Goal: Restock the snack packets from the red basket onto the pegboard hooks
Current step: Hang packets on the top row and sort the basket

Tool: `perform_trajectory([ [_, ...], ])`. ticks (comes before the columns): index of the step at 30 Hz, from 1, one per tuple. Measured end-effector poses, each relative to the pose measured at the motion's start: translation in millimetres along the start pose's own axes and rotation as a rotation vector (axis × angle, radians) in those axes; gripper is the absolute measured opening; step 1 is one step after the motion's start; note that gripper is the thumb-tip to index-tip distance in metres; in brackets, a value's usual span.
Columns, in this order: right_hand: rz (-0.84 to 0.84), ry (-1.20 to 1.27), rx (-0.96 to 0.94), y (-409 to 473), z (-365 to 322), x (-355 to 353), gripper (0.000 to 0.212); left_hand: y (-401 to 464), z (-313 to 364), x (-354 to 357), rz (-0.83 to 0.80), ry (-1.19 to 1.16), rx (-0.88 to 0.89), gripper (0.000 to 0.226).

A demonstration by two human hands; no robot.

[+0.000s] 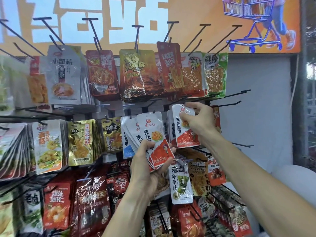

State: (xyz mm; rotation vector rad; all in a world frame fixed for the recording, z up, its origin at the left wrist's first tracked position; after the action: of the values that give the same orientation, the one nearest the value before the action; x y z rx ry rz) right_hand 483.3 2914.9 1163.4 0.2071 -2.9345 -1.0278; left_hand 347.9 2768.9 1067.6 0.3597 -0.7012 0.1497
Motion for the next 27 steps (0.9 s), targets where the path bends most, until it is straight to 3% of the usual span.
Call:
perform_trajectory([
  [8, 0.032, 0.011, 0.027, -1, 11, -2, 0.046, -11, 6, 5, -0.023, 0.03, -0.013, 0.026],
  [18, 0.06, -0.191, 0.035, -7, 19, 4, 0.04, 2, -5, -1, 0.081, 0.094, -0.043, 0.034],
  [21, 0.076, 0.026, -0.001, -36, 12, -2, 0.031, 8, -10, 0, 0.074, 0.101, -0.042, 0.036],
  [23, -0.031, 0.239, 0.058, -51, 13, 10, 0.035, 11, -13, 2, 0.069, 0.118, -0.041, 0.04],
  [27, -0.007, 0.324, 0.12, -45, 16, 14, 0.032, 15, -17, 6, 0.076, 0.136, -0.019, 0.042],
])
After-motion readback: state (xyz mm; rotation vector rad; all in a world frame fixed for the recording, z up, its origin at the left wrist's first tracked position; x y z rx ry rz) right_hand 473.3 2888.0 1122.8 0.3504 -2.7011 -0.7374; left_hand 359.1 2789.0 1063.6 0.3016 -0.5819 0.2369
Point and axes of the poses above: each hand's wrist, its own y-axis towards the middle knuckle, its own x-axis out of the palm, z = x × y, the point moved 6 cm from there along y, towards the middle knuckle, and after that the axes turned 8 degrees about -z, right-handed, at the moved point
